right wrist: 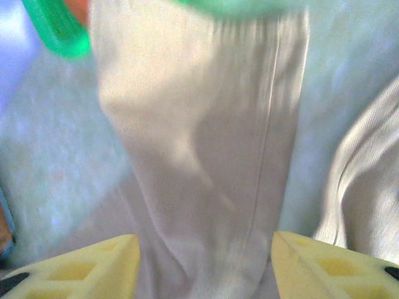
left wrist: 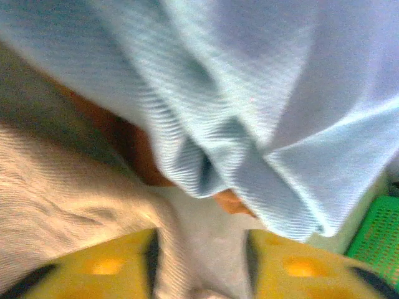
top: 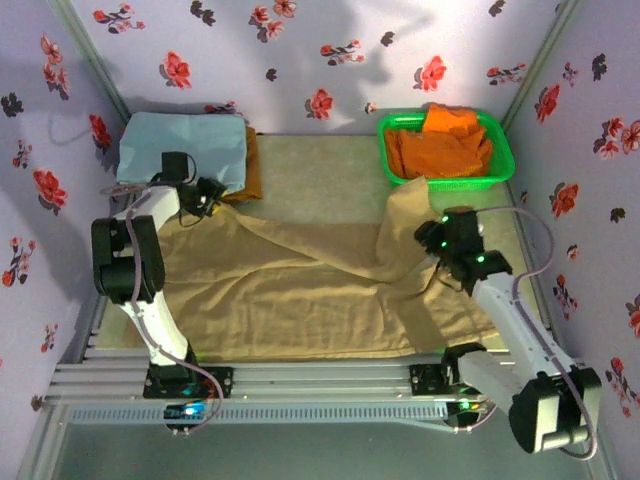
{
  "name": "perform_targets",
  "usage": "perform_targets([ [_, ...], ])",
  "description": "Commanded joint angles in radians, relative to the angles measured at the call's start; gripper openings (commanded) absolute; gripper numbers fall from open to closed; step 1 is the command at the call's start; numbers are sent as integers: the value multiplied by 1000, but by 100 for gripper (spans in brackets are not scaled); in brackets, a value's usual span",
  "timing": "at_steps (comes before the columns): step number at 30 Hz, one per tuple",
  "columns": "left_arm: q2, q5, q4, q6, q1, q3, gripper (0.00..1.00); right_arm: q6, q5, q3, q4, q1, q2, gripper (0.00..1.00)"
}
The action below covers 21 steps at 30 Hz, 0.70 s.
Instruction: Fold and stack the trousers
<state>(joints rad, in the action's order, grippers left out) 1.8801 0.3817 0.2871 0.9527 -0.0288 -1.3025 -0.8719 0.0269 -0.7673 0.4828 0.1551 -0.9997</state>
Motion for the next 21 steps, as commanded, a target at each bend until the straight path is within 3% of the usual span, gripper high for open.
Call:
perform_targets([
  [1, -38, 81, 24, -28, -11, -14, 64, 149, -5, -59, 69, -123, -83, 52],
  [2, -76, 93, 16, -32, -9, 7, 65, 157, -22, -67, 37, -155, -121, 35],
  [3, -121, 94, 12, -31, -7, 41, 65, 158, -58, -76, 1, -184, -165, 9],
  [4, -164, 94, 0, -26, -4, 81, 65, 157, -93, -88, -29, -200, -209, 0],
  [9, -380, 106, -113, 15, 11, 393, 66, 146, -209, -183, -171, -203, -492, 0],
  [14, -452, 159, -214, 32, 21, 634, 66, 157, -213, -275, -186, -195, -714, 0],
  [21, -437, 168, -314, 65, 23, 764, 69, 92, -120, -266, -93, -236, -792, 0],
])
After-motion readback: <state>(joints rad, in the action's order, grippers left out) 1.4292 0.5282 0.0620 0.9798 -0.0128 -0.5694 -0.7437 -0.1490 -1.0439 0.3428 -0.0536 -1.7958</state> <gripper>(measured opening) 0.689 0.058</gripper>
